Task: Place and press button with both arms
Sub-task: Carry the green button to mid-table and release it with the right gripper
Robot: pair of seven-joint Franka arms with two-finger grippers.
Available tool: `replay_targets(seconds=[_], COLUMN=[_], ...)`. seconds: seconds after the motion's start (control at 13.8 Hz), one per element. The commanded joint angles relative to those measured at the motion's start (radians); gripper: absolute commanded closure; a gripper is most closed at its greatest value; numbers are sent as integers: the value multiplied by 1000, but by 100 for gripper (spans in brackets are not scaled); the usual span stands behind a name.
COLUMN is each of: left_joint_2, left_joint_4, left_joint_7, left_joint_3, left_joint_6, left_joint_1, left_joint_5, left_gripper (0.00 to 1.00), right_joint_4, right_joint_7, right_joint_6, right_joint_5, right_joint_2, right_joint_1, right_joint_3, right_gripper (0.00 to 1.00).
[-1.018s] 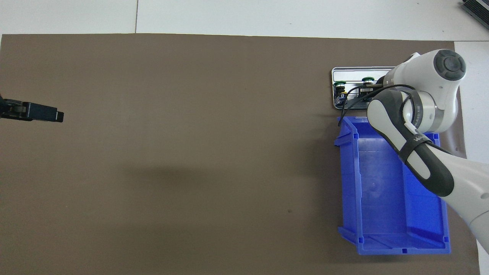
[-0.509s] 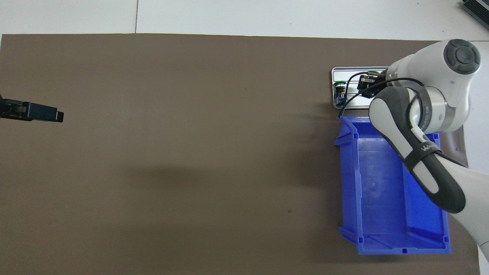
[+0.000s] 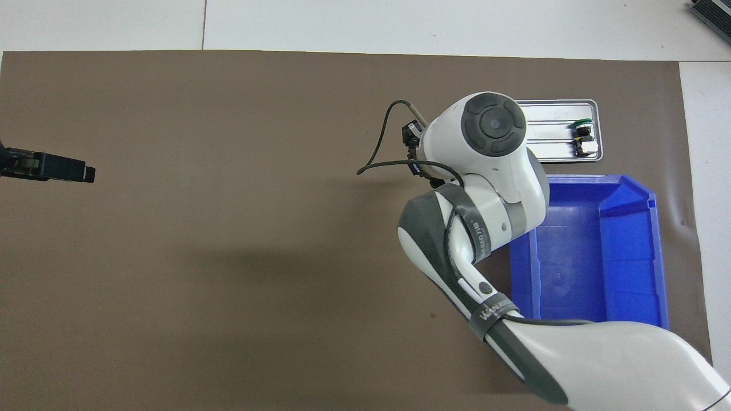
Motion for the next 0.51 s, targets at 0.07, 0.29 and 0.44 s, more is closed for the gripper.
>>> replay_targets(seconds=[0.07, 0.29, 0.44], left_joint_2=[-32, -32, -32], left_joint_4=[-38, -39, -38], left_joint_7=[10, 10, 10], left_joint_3=[-2, -2, -2], left_joint_6=[15, 15, 15], left_joint_1=[7, 7, 7], left_joint_5=[-15, -15, -15], left_gripper=[0, 0, 0], right_joint_4=[165, 324, 377], right_joint_7=[300, 460, 567], right_joint_6=[-61, -130, -138], right_joint_5=[-120, -155, -153], right_joint_2=[124, 237, 282], right_joint_1=[95, 158, 199], right_joint_3=[-1, 2, 4], right_gripper=[100, 100, 100])
